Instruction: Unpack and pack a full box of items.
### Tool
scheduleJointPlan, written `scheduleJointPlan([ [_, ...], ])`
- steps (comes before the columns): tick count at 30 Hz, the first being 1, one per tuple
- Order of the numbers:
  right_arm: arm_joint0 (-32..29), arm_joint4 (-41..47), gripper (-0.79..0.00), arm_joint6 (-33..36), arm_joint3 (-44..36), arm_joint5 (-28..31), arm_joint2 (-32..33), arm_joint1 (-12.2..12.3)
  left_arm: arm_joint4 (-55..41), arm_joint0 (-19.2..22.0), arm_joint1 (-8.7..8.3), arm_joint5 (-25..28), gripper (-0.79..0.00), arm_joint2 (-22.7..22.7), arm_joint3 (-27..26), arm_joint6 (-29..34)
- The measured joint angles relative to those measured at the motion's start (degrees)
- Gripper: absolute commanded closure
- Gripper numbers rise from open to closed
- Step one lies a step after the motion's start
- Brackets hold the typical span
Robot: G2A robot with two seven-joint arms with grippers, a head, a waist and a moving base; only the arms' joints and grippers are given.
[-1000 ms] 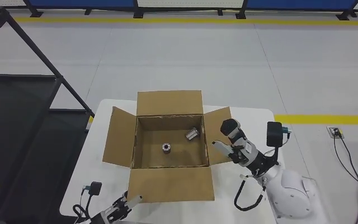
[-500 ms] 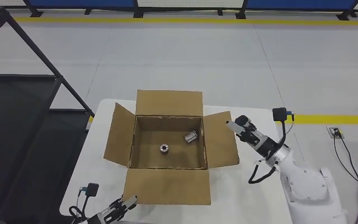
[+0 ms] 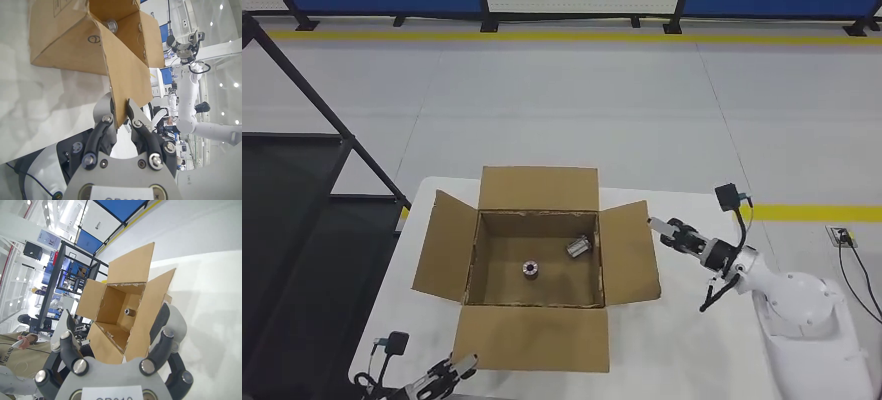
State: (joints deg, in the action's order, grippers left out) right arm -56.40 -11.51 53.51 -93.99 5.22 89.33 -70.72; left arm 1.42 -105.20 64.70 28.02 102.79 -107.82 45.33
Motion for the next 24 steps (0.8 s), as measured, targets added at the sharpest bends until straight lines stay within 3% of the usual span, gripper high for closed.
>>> scheduleJointPlan([
  [8,4.7,-0.3,-0.785,3.1,5.0,-1.6,-4.4,0.3,2.2,-1.3,-0.31,0.9,-0.785,1.6,-0.9,-2.4],
  [19,9.6,5.2,-0.785,8.7,7.4,3.1,-9.7,0.4,13.8,-10.8,0.75,3.7,-0.785,10.0,-8.3,-23.2],
  [24,12.1,7.1,-0.785,8.4,7.3,5.5,-13.0,0.1,14.0,-10.9,1.0,2.0,-0.785,10.7,-10.8,-26.9],
])
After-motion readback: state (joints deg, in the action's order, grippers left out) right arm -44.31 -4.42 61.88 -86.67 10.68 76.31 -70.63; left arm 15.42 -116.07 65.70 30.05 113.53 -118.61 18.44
